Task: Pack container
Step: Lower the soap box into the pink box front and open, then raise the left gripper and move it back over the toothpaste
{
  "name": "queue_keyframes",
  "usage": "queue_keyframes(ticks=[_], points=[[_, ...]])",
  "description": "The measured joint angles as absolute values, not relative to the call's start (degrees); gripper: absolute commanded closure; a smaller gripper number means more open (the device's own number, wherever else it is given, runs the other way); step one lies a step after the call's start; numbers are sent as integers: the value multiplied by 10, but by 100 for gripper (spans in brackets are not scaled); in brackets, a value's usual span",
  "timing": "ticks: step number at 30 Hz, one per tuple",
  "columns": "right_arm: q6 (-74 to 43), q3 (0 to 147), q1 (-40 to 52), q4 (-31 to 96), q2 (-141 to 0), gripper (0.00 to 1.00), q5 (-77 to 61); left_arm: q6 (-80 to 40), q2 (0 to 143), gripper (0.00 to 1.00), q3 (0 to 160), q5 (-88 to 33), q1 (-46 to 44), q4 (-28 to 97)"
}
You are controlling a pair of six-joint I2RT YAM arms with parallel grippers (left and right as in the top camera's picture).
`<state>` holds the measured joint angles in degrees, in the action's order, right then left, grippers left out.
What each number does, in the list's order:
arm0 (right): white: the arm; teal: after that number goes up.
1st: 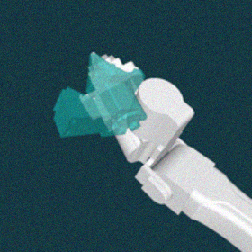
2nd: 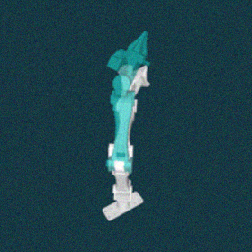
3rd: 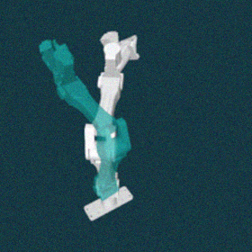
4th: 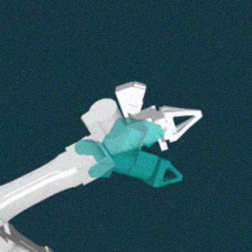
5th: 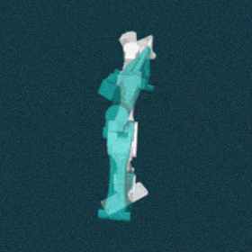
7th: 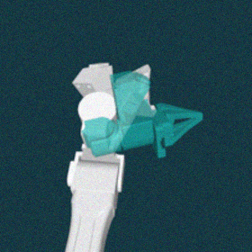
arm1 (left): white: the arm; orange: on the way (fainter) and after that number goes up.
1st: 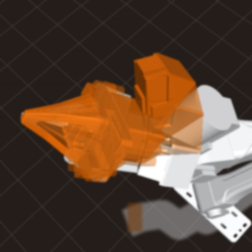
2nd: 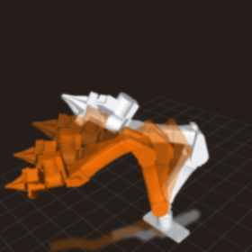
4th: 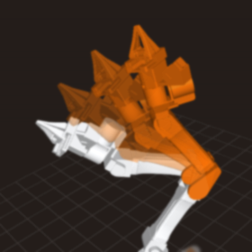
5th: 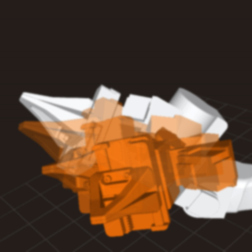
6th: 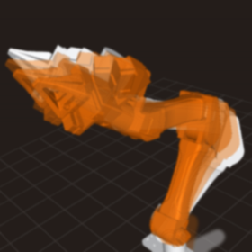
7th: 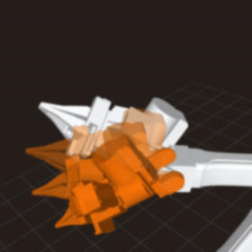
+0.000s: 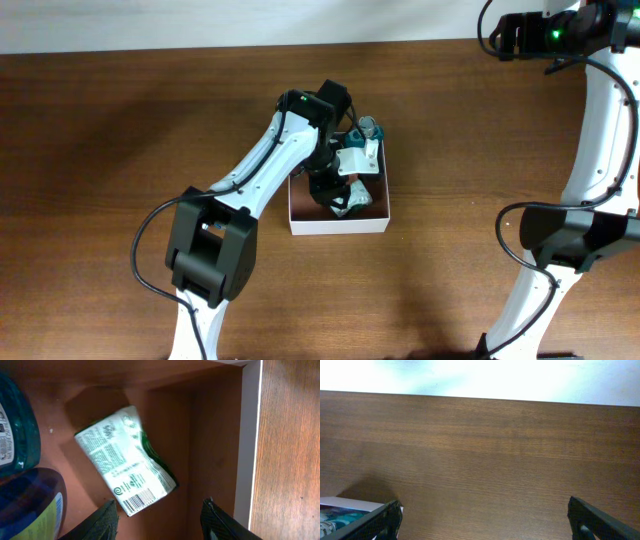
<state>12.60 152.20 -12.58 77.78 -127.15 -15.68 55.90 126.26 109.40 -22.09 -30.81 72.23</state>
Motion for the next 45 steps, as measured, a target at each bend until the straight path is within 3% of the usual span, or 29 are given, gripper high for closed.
queue_keyframes(ticks=[9,20,28,37,45], points=[[126,1522,-126,778,-1272,1,-157,552,1255,47,1094,-221,-308,754],[126,1522,-126,778,-1272,1,-157,551,1126,53,1100,-201,-302,759],[126,1522,-126,778,-1272,1,-157,500,1092,53,1102,-184,-214,759],[126,1522,-126,778,-1272,2,-157,367,1092,69,1101,-170,-68,759],[126,1522,-126,778,-1272,1,-157,314,1096,82,1046,-170,-58,737]])
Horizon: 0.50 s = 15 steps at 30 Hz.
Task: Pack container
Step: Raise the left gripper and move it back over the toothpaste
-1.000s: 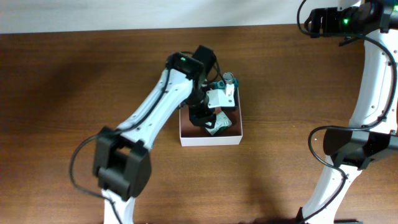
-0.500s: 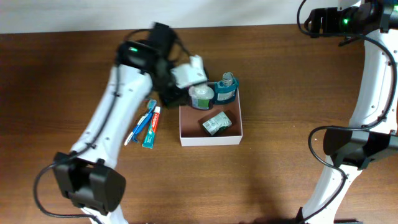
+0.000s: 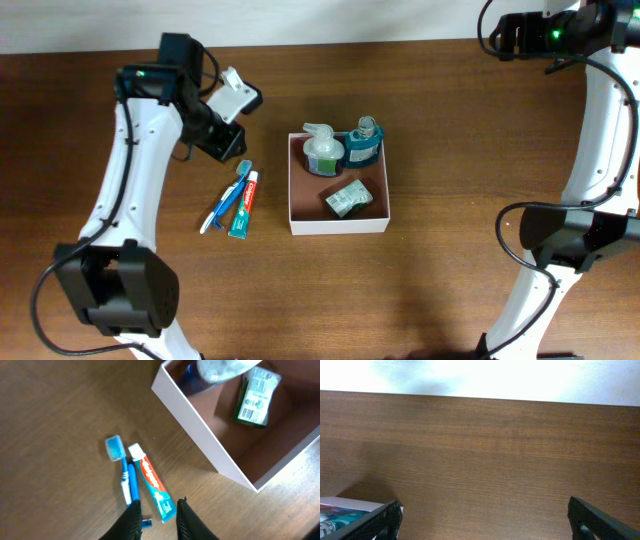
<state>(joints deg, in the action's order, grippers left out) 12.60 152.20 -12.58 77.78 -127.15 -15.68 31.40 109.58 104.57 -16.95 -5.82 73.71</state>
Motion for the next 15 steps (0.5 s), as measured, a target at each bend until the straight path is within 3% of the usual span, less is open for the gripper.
queue_keyframes(ticks=[6,15], points=[[126,1522,-126,778,-1272,1,-157,290,1129,87,981,-169,-60,697],[126,1522,-126,778,-1272,1,-157,141,1148,89,923,-160,-60,622]])
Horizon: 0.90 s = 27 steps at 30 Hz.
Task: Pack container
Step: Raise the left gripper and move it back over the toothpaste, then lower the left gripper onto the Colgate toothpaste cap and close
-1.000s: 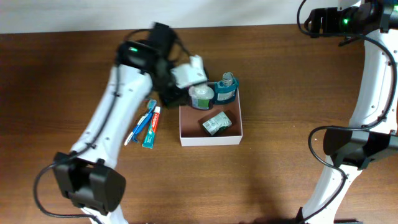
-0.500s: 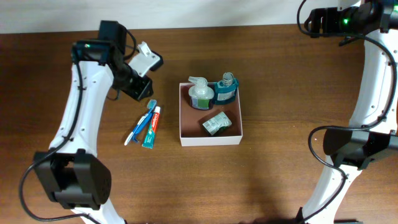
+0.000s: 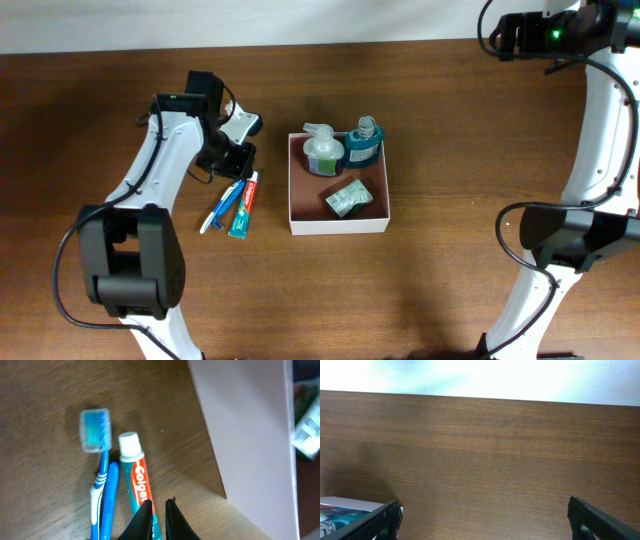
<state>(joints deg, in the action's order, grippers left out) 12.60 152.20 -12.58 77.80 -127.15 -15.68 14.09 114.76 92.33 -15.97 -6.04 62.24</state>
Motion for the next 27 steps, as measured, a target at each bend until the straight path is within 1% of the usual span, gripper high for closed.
queue_keyframes(ticks=[6,17,18,20,24,27], points=[[126,1522,-126,778,-1272,1,-157,70,1148,88,923,-101,-73,620],[126,1522,-126,778,-1272,1,-157,8,1181,87,923,-41,-111,619],[126,1522,-126,778,-1272,1,-157,1,1183,81,923,-35,-111,619],[126,1522,-126,778,-1272,2,-157,-14,1189,64,923,-23,-111,619],[126,1522,-126,778,-1272,1,-157,-29,1204,49,922,-11,-111,621],[126,1522,-126,778,-1272,1,-157,-33,1219,49,922,-10,-111,621]])
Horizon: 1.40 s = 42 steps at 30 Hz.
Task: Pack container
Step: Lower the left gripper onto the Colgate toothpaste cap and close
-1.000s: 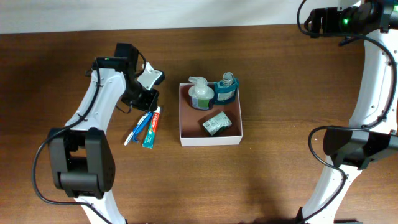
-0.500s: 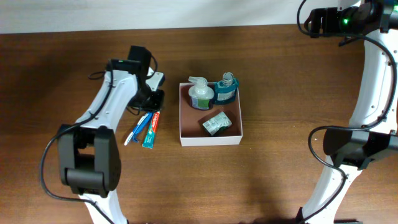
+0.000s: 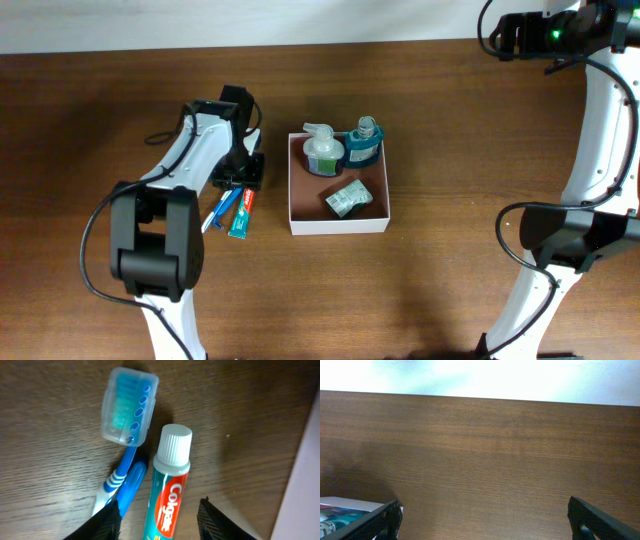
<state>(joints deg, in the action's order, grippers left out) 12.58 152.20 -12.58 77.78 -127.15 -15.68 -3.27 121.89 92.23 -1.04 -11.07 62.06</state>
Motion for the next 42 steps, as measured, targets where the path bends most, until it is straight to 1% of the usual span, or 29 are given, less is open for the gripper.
queue_keyframes(ticks=[15,17,18,21,37,39,42], points=[[126,1522,-126,778,-1272,1,-157,-33,1231,51,912,-10,-111,620],[126,1522,-126,778,-1272,1,-157,-33,1229,60,908,-8,-111,618],[126,1522,-126,778,-1272,1,-157,-36,1228,69,905,-6,-111,616],[126,1522,-126,778,-1272,1,-157,-36,1226,72,901,-4,-110,619],[126,1522,-126,778,-1272,1,-157,-37,1226,71,901,-15,-108,619],[126,1522,-126,778,-1272,1,-157,-37,1225,67,901,-15,-108,618],[126,1522,-126,778,-1272,1,-157,-39,1225,66,901,-17,-108,617]])
